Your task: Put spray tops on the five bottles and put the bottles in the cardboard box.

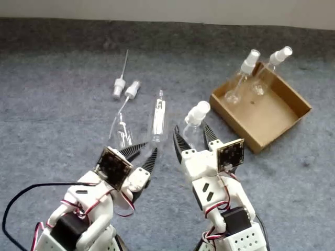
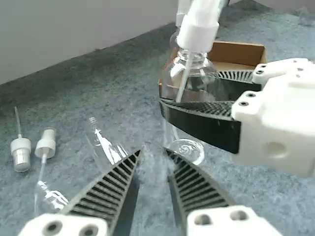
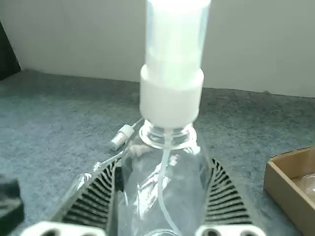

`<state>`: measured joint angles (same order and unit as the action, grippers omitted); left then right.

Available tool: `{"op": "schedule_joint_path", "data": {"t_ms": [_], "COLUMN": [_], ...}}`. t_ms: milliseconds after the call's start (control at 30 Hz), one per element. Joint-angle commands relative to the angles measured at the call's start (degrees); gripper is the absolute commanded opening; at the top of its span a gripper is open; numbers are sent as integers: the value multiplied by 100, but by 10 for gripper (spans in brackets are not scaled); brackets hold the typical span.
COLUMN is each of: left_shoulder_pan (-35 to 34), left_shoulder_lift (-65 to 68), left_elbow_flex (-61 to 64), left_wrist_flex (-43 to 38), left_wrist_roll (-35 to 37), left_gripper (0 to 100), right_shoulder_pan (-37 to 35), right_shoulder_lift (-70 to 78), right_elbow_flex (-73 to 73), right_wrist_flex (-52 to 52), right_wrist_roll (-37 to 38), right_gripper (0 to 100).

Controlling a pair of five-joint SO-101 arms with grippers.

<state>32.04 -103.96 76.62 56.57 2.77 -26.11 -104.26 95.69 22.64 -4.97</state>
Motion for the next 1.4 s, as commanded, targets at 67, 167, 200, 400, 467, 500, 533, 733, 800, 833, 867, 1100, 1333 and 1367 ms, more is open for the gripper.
{"op": "schedule_joint_path", "data": {"t_ms": [67,167,200,400,467,500,533,733,800,833,867,1100,1333,1367], "left_shoulder_pan": [822,875,875,884,884,884,884,848,831,831,831,295,1182,1218], "left_shoulder_lift": [-57,-57,-57,-57,-57,-57,-57,-57,-57,-57,-57,-57,-57,-57], "left_elbow_flex": [611,971,1059,1490,1640,1727,1807,2035,2035,2035,2035,2035,2035,2035], "left_wrist_flex": [-422,-677,-730,-1688,-1899,-1987,-2057,-2462,-2470,-2470,-2470,-2629,-2330,-2303], "left_wrist_roll": [-62,-62,-62,-44,-35,-35,-35,-26,-26,-26,-35,-26,-26,-26], "left_gripper": [6,6,6,6,6,6,6,6,6,6,6,6,6,6], "right_shoulder_pan": [84,75,75,-382,-541,-602,-646,-778,-787,-787,-787,-743,-743,-743], "right_shoulder_lift": [-101,-101,-101,-101,-101,-101,-101,-101,-101,-101,-101,-101,-101,-101], "right_elbow_flex": [233,233,224,224,224,224,224,224,224,224,224,171,-312,-321], "right_wrist_flex": [-479,-470,-470,-470,-470,-470,-470,-470,-470,-462,-453,-444,-444,-453], "right_wrist_roll": [-185,-185,-185,-185,-185,-185,-185,-158,-158,-149,-149,-141,-141,-141], "right_gripper": [80,80,80,81,81,81,81,81,81,81,81,81,81,81]}}
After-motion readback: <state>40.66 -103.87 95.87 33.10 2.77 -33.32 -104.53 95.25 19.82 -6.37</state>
